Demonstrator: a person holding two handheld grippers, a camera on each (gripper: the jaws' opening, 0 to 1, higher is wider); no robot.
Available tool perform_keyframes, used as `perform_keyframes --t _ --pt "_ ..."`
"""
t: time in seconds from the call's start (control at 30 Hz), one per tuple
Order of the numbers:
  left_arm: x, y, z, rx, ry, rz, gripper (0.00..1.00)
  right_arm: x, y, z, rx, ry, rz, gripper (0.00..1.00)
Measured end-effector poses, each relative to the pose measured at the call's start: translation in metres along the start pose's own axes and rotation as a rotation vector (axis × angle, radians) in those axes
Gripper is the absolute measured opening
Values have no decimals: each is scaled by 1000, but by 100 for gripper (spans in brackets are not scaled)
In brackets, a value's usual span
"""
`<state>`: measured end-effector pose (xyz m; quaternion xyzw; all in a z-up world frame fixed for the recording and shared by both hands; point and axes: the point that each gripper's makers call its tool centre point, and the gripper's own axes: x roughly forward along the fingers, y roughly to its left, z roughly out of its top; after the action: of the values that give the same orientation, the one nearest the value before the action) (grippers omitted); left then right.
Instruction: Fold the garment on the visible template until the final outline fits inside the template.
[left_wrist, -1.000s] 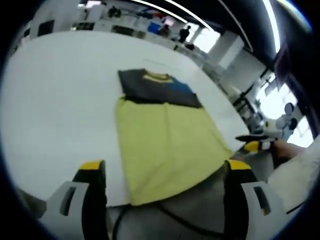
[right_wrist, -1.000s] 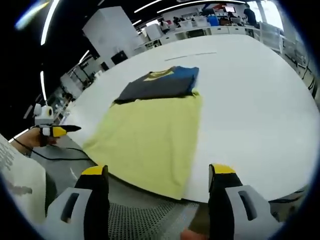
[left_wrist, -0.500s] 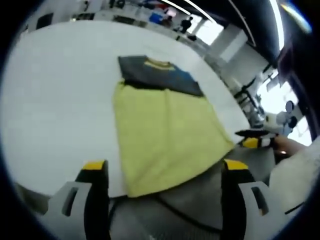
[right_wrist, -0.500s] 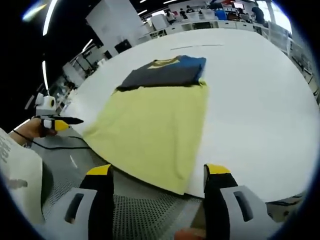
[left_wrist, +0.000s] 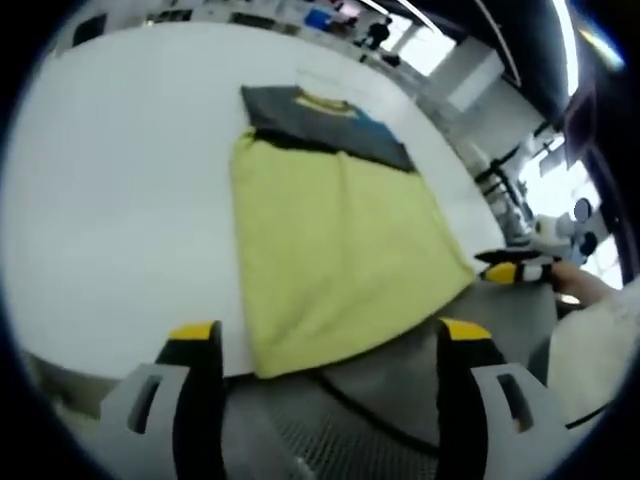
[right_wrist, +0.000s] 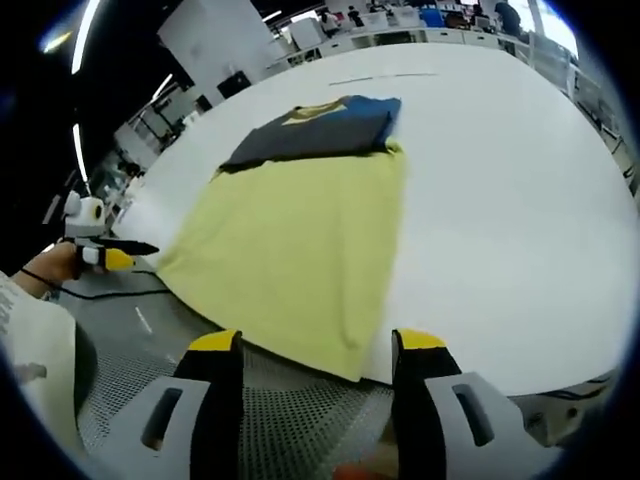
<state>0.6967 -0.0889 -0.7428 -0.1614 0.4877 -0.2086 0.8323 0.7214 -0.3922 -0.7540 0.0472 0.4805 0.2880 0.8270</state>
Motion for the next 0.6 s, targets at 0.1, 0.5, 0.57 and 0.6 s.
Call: perform_keyframes --t 0.1,0.5,0.57,0.6 --pt "3 4 -5 -2 29 9 81 1 -2 -2 4 14 -5 56" --pt "9 19 -9 -16 66 35 66 10 -11 -15 6 76 -36 39" --pt "10 24 -8 -25 71 44 60 12 -10 -18 -5 90 -36 39" --pt "9 25 -8 -32 72 50 57 13 -11 -18 -7 91 -37 39"
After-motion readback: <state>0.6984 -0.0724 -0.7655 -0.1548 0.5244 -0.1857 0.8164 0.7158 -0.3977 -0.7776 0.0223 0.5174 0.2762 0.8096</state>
